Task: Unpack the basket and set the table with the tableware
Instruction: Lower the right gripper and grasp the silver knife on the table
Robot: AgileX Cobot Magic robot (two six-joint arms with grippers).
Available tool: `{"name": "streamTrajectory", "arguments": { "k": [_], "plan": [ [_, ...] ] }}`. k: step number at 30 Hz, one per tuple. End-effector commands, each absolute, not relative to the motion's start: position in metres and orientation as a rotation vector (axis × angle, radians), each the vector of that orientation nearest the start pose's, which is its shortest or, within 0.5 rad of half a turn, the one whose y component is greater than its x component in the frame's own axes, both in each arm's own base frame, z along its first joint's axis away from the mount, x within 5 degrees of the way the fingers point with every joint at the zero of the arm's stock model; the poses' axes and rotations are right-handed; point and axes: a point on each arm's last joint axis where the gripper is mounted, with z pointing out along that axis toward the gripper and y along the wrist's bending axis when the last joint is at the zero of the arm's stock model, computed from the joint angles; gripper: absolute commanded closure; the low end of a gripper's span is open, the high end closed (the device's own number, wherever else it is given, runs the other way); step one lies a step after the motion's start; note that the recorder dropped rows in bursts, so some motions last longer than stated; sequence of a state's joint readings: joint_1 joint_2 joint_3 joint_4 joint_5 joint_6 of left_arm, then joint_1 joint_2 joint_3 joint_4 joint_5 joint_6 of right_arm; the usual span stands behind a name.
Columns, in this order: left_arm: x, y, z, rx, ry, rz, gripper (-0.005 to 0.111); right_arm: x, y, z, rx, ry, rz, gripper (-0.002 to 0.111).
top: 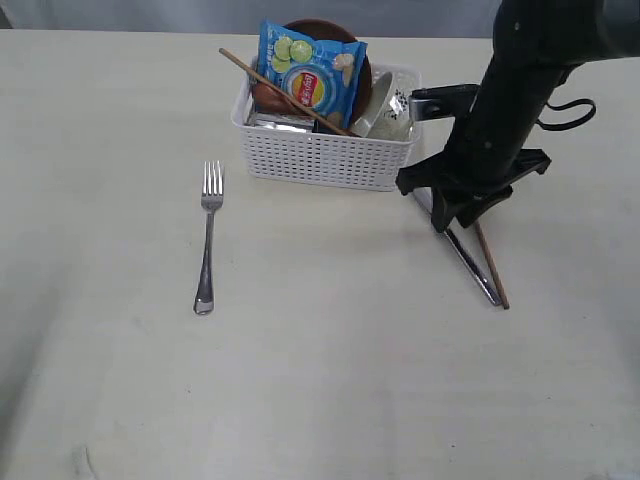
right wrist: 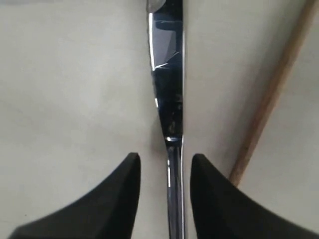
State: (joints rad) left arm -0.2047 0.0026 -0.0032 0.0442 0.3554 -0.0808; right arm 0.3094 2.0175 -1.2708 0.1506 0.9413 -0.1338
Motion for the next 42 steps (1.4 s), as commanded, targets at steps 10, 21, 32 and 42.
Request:
{"name": "streamTrajectory", "arguments": {
  "k": [10,21,32,42],
  "plan": [
    [0.053,-0.01,0.182,0.147,1.825,-0.157,0.107,0.337,0.117,0.119,-0.55,3.077,0.167,0.075],
    [0.053,-0.01,0.182,0.147,1.825,-0.157,0.107,0.335,0.115,0.114,-0.557,3.067,0.147,0.075],
    [0.053,-0.01,0.182,0.147,1.825,-0.157,0.107,0.33,0.133,0.114,-0.644,3.012,-0.047,0.075],
    [0.053,-0.01,0.182,0.147,1.825,-0.157,0.107,0.329,0.135,0.114,-0.661,3.011,-0.051,0.108]
  ]
}}
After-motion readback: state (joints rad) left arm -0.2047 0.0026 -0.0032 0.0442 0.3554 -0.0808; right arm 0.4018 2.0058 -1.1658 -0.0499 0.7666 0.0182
